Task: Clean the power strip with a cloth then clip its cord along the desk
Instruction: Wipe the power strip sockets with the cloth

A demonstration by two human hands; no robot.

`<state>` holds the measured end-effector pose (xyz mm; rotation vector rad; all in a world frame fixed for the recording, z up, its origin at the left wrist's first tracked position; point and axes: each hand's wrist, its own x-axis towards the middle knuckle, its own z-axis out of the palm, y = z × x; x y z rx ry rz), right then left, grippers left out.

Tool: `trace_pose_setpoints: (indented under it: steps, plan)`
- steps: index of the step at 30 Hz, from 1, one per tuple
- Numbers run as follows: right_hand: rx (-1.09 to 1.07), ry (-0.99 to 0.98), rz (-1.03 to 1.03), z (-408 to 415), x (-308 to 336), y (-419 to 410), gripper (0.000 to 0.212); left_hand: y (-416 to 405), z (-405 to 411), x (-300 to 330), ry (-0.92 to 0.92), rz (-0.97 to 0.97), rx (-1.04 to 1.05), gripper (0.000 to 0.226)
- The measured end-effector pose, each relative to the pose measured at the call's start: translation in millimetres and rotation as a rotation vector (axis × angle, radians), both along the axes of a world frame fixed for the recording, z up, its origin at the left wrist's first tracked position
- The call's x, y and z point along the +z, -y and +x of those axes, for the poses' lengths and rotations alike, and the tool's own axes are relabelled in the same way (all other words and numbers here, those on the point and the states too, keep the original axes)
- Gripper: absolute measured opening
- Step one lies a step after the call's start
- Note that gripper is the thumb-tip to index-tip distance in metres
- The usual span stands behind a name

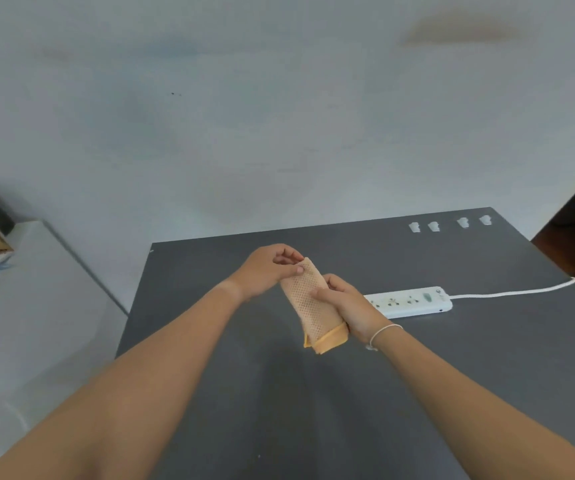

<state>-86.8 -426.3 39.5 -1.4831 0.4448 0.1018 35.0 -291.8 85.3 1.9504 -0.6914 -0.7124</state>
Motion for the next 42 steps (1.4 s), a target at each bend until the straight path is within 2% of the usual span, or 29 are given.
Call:
trace_pose_setpoints:
  steps: [4,8,10,13,18,22,25,29,34,39,42]
  plan:
    - [0.014,-0.014,0.010,-8.1,-6.1,42.8,0.008,42.1,-6.8,-5.4,-0.019,0.001,0.031,0.016]
    - [-0.006,-0.002,-0.019,-12.2,-1.8,49.7,0.027,43.7,-9.6,-14.7,-0.042,0.019,0.075,0.013]
    - [0.142,-0.055,-0.019,-18.3,-13.9,125.7,0.033,108.3,-30.7,-38.6,-0.121,0.034,0.180,0.013]
    - [0.185,-0.042,-0.146,-14.8,-14.6,133.4,0.036,103.7,-35.1,-43.6,-0.131,0.038,0.218,0.020]
    - [0.319,-0.008,-0.621,3.1,-13.6,153.7,0.045,90.4,-39.0,-69.4,-0.026,0.212,0.281,0.037]
    - [0.474,0.051,-1.048,17.1,-19.2,154.0,0.044,65.7,-50.2,-93.5,0.144,0.451,0.173,0.060]
    - [0.517,0.105,-1.205,26.4,-26.3,141.0,0.041,53.2,-51.0,-103.5,0.183,0.556,0.079,0.076]
    - [0.605,0.177,-1.429,32.0,-41.9,111.5,0.043,50.8,-45.9,-114.9,0.211,0.567,0.022,0.080]
    - [0.641,0.207,-1.470,26.9,-66.8,88.2,0.045,44.9,-43.1,-130.0,0.276,0.515,0.020,0.069]
    - [0.665,0.016,-1.364,26.0,-62.7,81.6,0.054,41.8,-39.1,-135.5,0.313,0.479,0.024,0.065]
    - [0.664,-0.017,-1.357,19.4,-58.9,77.2,0.056,40.3,-38.0,-136.0,0.331,0.473,0.012,0.064]
